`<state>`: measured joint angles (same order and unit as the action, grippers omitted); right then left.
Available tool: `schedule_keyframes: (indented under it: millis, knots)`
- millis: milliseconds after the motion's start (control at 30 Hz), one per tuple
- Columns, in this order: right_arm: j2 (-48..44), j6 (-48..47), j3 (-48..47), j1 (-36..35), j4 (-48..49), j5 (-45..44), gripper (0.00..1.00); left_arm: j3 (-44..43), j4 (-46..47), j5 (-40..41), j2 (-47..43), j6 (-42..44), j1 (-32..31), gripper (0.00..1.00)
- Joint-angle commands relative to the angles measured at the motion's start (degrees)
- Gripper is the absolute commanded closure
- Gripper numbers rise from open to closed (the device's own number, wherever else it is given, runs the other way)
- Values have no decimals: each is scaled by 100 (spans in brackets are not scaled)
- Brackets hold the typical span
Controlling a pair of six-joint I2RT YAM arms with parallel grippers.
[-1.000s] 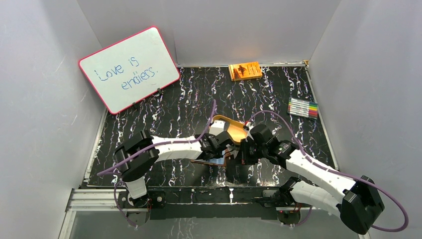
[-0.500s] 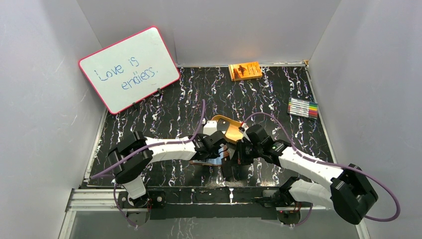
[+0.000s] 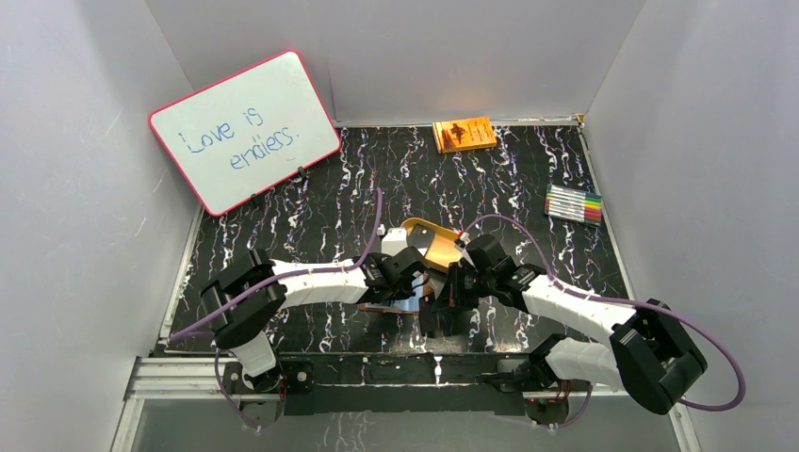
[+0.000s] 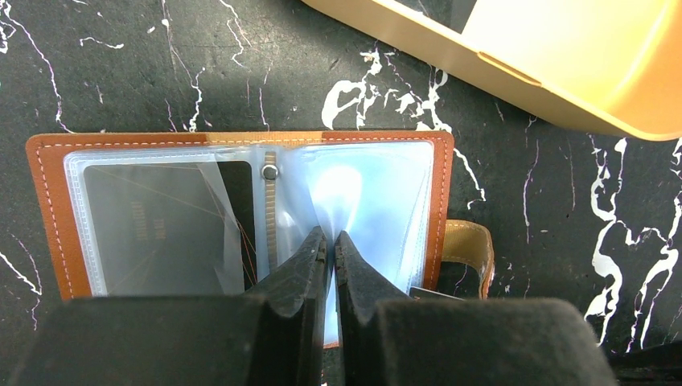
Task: Put the credit cards into the card holder
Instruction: Turn over the card slot in the card holder.
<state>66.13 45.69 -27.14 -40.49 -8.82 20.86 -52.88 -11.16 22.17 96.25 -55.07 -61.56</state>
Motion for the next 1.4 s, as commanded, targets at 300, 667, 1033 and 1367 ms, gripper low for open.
schedule_keyframes:
  millis: [300, 667, 1033, 1367]
  knots:
    - [-456, 94, -63, 23, 263, -80, 100, 428, -1293, -99, 245, 64, 64, 100]
    - [9, 160, 63, 26, 525, 133, 100, 411, -1332, -82, 211, 55, 73, 100]
    - [299, 188, 173, 23, 817, 300, 100, 432, -1331, -117, 164, 31, 74, 100]
    - [678, 286, 106, 17, 1370, 477, 100, 369, -1377, -135, 77, 46, 74, 99]
